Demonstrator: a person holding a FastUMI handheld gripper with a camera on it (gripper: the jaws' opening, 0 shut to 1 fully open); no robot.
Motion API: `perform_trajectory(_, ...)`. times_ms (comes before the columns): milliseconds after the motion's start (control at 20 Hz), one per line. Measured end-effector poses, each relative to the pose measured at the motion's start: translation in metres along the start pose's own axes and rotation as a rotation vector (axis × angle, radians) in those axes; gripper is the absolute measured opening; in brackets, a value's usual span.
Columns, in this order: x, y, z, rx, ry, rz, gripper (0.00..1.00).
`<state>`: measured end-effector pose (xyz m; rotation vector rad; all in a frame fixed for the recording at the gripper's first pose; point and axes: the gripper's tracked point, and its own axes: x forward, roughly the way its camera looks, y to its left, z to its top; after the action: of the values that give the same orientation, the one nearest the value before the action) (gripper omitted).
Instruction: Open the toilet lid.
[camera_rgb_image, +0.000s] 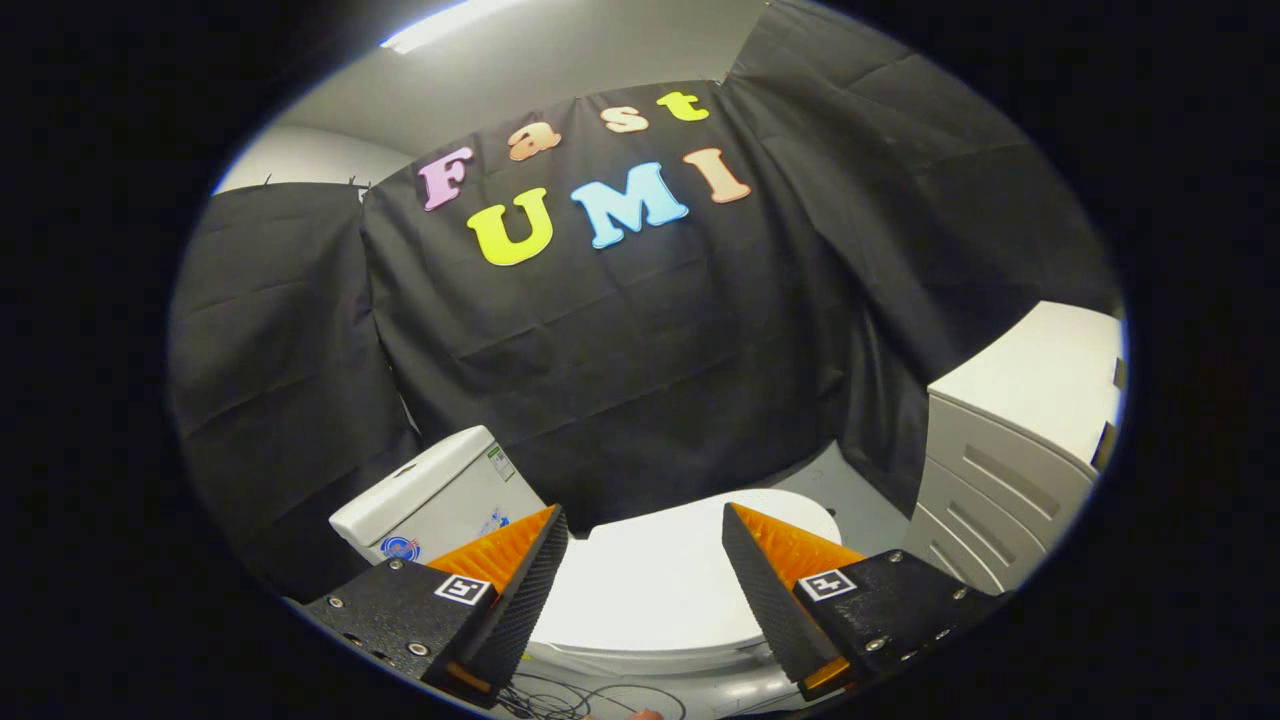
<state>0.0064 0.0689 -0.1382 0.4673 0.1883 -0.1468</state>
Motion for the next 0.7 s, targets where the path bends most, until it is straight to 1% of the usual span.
perform_trajectory(100, 0.002, -0.006, -0.013, 0.041, 0.023, -0.028, 0.96)
perform_trajectory(450, 0.003, -0.024, -0.055, 0.269, 0.057, -0.104, 0.95)
perform_trajectory(700, -0.002, -0.036, -0.099, 0.402, 0.116, -0.153, 0.95)
